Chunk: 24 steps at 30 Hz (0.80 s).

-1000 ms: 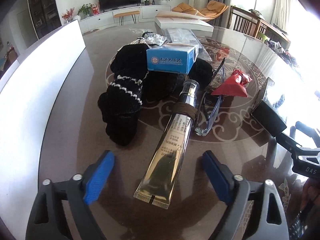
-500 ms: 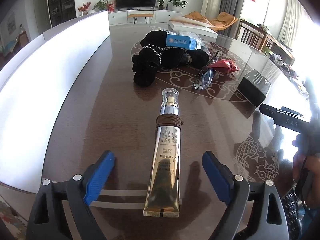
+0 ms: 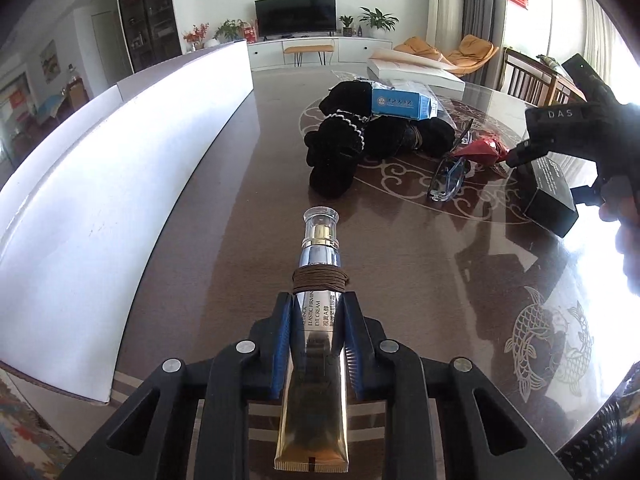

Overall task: Organize objects
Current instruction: 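Lift the gold tube with the left gripper while the right gripper grasps the black box, then carry tube and box into the white bin and open both grippers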

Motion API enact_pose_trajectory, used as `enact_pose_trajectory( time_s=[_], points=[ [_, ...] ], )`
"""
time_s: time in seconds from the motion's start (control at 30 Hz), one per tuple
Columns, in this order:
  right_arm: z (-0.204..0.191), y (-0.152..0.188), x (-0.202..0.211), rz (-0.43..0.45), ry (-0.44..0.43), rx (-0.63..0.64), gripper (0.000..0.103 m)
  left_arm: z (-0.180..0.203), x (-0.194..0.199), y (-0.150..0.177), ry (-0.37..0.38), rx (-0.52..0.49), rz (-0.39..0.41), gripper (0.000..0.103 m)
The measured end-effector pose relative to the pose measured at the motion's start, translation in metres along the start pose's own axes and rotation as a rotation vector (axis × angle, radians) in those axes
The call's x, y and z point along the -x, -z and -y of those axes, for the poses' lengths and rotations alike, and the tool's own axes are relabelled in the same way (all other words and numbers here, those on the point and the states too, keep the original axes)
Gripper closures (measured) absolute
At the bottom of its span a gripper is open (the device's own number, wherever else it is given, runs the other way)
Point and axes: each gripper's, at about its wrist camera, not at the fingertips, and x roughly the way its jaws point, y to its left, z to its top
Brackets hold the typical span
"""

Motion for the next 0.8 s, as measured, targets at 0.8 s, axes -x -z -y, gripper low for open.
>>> enact_pose_trajectory(
  time_s=[0.8],
  points=[
    [-0.230, 0.055, 0.143, 0.169, -0.529, 0.529, 0.043, -0.203, 0.132, -0.047, 0.045, 0.392, 0.271, 0.079]
  ],
)
